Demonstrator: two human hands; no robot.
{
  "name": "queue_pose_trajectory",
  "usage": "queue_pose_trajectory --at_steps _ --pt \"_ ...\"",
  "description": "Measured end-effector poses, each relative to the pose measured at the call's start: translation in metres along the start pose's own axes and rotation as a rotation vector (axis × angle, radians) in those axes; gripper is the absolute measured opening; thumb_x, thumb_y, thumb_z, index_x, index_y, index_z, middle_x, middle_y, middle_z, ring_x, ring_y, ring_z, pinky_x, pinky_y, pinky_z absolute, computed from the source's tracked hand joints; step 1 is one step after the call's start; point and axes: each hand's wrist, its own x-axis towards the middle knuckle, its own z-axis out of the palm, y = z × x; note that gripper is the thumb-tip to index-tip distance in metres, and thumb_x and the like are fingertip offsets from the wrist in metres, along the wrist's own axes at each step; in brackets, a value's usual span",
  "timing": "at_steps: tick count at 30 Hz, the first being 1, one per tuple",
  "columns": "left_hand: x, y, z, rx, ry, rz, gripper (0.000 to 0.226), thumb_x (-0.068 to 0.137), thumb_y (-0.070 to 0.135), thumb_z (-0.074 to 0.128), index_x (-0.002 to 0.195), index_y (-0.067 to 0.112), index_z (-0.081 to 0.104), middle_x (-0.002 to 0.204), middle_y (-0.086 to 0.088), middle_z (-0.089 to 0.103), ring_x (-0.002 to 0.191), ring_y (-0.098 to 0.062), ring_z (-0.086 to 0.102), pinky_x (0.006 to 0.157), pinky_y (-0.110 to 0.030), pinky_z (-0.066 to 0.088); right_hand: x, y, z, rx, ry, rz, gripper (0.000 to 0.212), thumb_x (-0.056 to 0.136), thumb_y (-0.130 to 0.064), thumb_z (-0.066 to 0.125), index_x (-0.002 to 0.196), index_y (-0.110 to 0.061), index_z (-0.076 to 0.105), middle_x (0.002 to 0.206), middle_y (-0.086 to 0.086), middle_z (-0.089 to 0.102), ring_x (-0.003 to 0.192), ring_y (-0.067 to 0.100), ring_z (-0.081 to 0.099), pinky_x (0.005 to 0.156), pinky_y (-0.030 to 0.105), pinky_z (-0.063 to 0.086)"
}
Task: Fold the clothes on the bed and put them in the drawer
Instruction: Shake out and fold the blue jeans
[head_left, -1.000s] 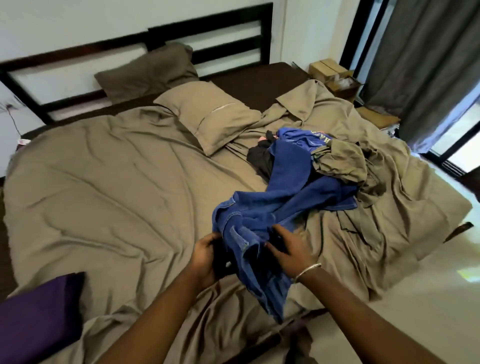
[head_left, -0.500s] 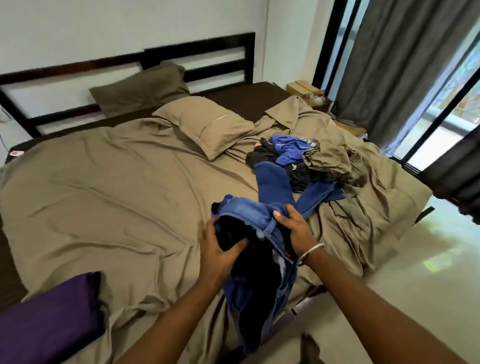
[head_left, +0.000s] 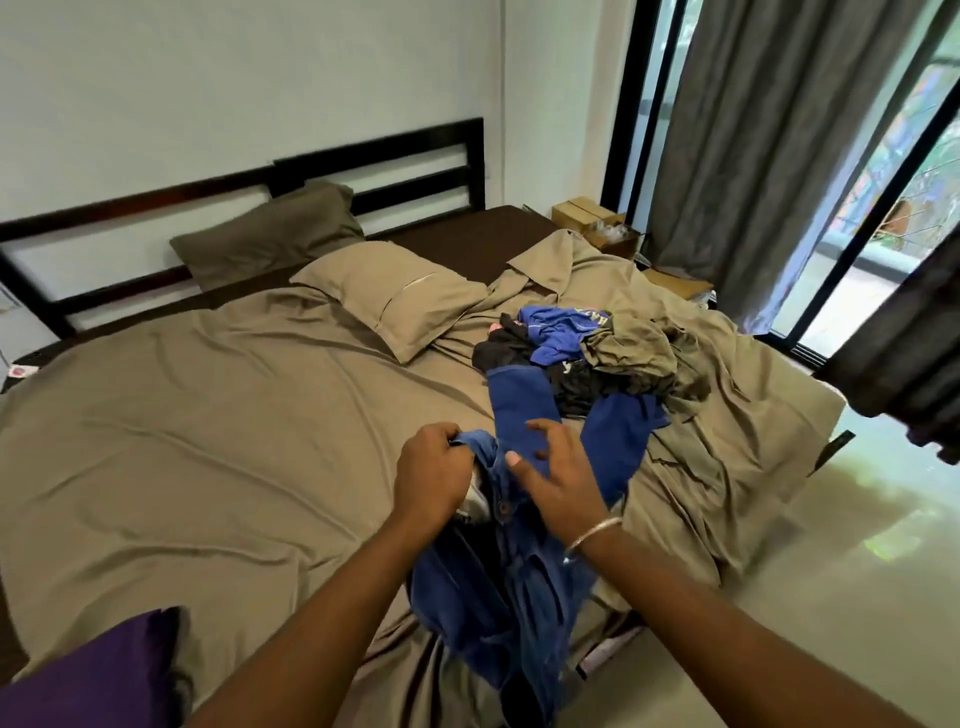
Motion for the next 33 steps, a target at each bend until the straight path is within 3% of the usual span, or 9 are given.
queue_pose_trajectory --at_steps 5,8,12,15,19,21,25,28,33 --pt "0.023 0.062 0.001 -0.189 -0.022 -0.050 0.014 0.072 0.013 0.060 0.061 0.003 0.060 0.058 -0.012 0.058 0.057 -0.022 0.052 0.057 -0.035 0.044 -0.011 0.002 0.002 -0.182 0.041 -0.456 0.040 0.088 -0.032 0.064 0.122 -0.012 0.056 0.152 0.016 0.032 0.136 0.031 0.043 0.105 0.028 0.042" --pt "0.033 0.101 -0.006 -0.456 -0.012 -0.091 0.006 0.072 0.005 0.060 0.067 0.003 0.061 0.061 -0.008 0.059 0.060 -0.023 0.056 0.056 -0.031 0.046 -0.005 0.016 -0.001 -0.328 0.158 -0.436 0.036 0.080 -0.019 0.061 0.113 -0.006 0.063 0.154 0.027 0.027 0.138 0.045 0.037 0.100 0.043 0.050" --pt "0.040 0.144 -0.024 -0.644 -0.025 -0.111 0.027 0.084 -0.012 0.052 0.083 0.015 0.056 0.075 -0.008 0.059 0.060 -0.017 0.055 0.046 -0.020 0.046 0.009 0.018 -0.013 -0.401 0.240 -0.463 0.026 0.072 -0.001 0.060 0.098 -0.007 0.060 0.152 0.035 0.026 0.137 0.050 0.036 0.100 0.046 0.049" --pt "0.050 0.146 -0.044 -0.677 0.015 -0.106 0.029 0.085 -0.011 0.051 0.084 0.017 0.056 0.079 -0.009 0.057 0.063 -0.018 0.054 0.047 -0.021 0.047 0.012 0.039 -0.027 -0.356 0.133 -0.422 0.032 0.068 -0.005 0.072 0.099 -0.013 0.066 0.152 0.033 0.025 0.136 0.046 0.039 0.104 0.044 0.046" --pt "0.069 0.138 -0.078 -0.591 0.149 -0.084 0.028 0.088 -0.008 0.052 0.078 0.019 0.052 0.078 -0.006 0.054 0.065 -0.017 0.051 0.052 -0.024 0.045 -0.001 0.080 -0.050 -0.544 -0.169 -0.169 0.023 0.077 -0.017 0.074 0.100 -0.013 0.070 0.143 0.017 0.040 0.104 0.040 0.065 0.080 0.039 0.056" --pt "0.077 0.129 -0.092 -0.534 0.160 -0.073 0.029 0.087 -0.008 0.053 0.078 0.020 0.051 0.078 -0.006 0.053 0.063 -0.017 0.049 0.051 -0.024 0.043 -0.003 0.087 -0.067 -0.627 -0.253 0.023 0.028 0.084 -0.021 0.069 0.111 -0.012 0.068 0.130 0.012 0.053 0.101 0.034 0.064 0.084 0.036 0.051" --pt "0.077 0.089 -0.120 0.086 -0.082 0.215 0.030 0.082 -0.005 0.062 0.077 0.024 0.059 0.084 -0.005 0.064 0.069 -0.018 0.058 0.056 -0.021 0.045 0.016 0.071 -0.109 -0.358 -0.171 0.145 0.036 0.080 0.008 0.056 0.100 -0.016 0.074 0.104 0.007 0.071 0.099 0.025 0.066 0.072 0.012 0.044" --pt "0.067 0.053 -0.136 0.443 -0.153 0.286 0.033 0.076 -0.013 0.057 0.075 0.020 0.056 0.088 -0.002 0.062 0.080 -0.017 0.059 0.061 -0.015 0.042 0.043 0.043 -0.146 -0.344 -0.121 0.054 0.046 0.076 0.015 0.053 0.098 -0.018 0.077 0.100 0.001 0.069 0.091 0.014 0.060 0.070 0.008 0.040" --pt "0.053 0.019 -0.154 0.438 -0.225 0.393 0.040 0.079 -0.015 0.064 0.077 0.025 0.062 0.107 0.001 0.066 0.107 -0.020 0.061 0.089 -0.031 0.053 0.070 -0.005 -0.197 -0.538 -0.332 -0.190 0.048 0.077 0.016 0.053 0.095 -0.022 0.077 0.116 0.002 0.045 0.108 0.014 0.042 0.098 0.022 0.034"
